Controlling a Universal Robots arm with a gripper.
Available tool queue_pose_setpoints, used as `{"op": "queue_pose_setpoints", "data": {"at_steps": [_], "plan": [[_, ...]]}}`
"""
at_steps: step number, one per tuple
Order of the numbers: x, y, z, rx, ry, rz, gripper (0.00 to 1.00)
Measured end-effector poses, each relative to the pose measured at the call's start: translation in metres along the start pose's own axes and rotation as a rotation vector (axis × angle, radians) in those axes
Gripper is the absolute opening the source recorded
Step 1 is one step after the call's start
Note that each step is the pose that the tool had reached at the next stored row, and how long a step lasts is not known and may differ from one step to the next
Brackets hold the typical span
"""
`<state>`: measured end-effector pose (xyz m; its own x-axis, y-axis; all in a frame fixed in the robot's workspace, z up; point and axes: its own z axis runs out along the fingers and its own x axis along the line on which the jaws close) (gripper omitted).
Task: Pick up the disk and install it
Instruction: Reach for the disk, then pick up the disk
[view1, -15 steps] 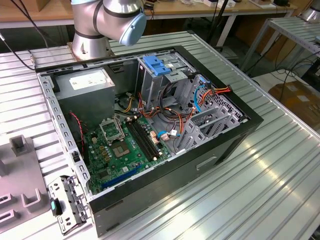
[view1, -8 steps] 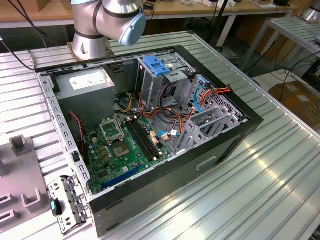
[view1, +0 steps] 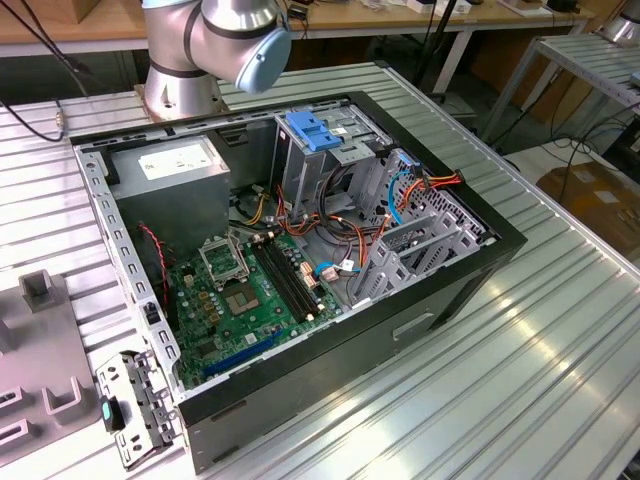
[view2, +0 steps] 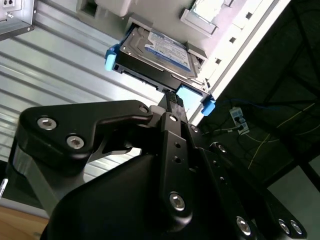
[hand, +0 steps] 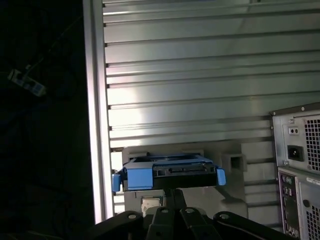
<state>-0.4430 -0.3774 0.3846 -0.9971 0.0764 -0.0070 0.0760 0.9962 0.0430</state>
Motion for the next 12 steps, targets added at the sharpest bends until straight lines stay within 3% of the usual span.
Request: {"op": "queue_pose_setpoints", "data": {"at_steps": [7, 12], "plan": [[0.018, 0.002, 0.0002, 0.0, 0.0001, 0.0, 0.11], [0.0197, 0.0019, 0.0002, 0.0, 0.0001, 0.0, 0.11]]}}
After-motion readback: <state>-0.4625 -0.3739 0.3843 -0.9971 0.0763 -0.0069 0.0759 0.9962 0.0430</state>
